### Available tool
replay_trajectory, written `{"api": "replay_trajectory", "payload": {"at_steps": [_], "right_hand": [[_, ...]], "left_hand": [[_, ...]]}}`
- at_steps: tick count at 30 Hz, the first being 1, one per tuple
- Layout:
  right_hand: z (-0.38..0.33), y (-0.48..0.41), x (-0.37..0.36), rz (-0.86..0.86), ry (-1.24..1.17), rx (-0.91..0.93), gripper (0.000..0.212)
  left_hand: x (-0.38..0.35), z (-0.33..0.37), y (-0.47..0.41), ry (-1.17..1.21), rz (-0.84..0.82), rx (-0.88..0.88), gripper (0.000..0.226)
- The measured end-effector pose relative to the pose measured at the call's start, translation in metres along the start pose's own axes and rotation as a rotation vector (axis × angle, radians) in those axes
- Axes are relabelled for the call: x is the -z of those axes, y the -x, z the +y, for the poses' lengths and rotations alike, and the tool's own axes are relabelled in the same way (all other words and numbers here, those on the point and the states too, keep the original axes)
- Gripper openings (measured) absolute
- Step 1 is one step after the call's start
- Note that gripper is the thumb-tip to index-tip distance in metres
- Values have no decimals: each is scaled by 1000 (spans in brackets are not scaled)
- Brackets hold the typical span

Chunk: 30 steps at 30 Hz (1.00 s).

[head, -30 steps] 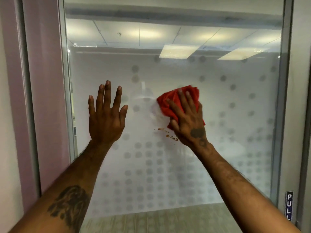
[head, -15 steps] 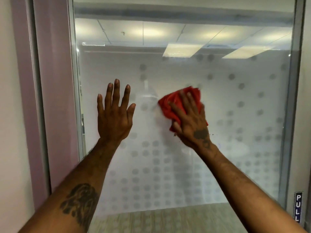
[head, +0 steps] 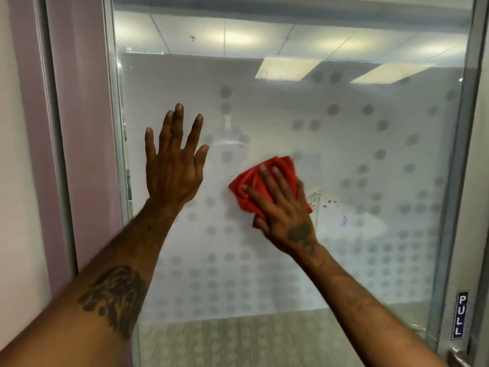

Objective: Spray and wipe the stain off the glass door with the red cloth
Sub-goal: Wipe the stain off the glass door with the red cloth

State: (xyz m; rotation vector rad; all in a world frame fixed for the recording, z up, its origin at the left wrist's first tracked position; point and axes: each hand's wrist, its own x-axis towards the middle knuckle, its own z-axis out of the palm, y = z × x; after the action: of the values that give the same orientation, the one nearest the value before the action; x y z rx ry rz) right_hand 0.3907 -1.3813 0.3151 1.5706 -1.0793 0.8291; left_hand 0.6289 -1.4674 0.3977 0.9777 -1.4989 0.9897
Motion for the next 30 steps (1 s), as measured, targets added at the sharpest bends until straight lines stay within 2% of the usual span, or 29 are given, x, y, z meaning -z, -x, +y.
{"api": "replay_trajectory", "payload": {"at_steps": [3,4,6,8,10,12,14,17,18,19,21,23,25,27,30], "right_hand": [[0,-26,3,93,-17,-357,61],[-9,-35,2,104,-23,-421,62],[-30,-42,-5,96,-19,-363,63],[-47,-26,-13,69,-30,-196,61],[-50,6,-16,25,-53,-50,60],[-40,36,-13,-18,-24,20,61],[-26,45,-9,-17,1,-102,62],[-33,10,-7,75,-23,-531,63],[-43,-2,-8,83,-25,-597,63],[-53,-8,-11,82,-32,-573,63],[-72,3,-20,68,-65,-372,63],[-80,39,-25,24,-94,-200,67],[-75,81,-24,-15,-99,-113,66],[-61,110,-21,-46,-50,-146,63],[-45,101,-21,-7,-6,-523,69]], "left_hand": [[-3,-2,0,-3,13,4,61],[-3,-2,1,-3,22,2,61],[-4,-1,1,-3,38,-8,60],[-3,-1,1,6,38,-10,60],[-1,-2,1,17,32,-13,60],[0,-2,1,21,26,-11,59],[0,0,2,26,31,-10,59],[1,0,1,29,38,-7,59],[1,0,1,39,39,-10,58],[1,0,2,42,43,-11,58],[1,0,3,35,51,-11,57],[2,0,3,36,44,-14,57],[3,1,3,34,41,-10,57],[4,2,2,31,35,1,58],[3,3,2,33,47,4,58]]}}
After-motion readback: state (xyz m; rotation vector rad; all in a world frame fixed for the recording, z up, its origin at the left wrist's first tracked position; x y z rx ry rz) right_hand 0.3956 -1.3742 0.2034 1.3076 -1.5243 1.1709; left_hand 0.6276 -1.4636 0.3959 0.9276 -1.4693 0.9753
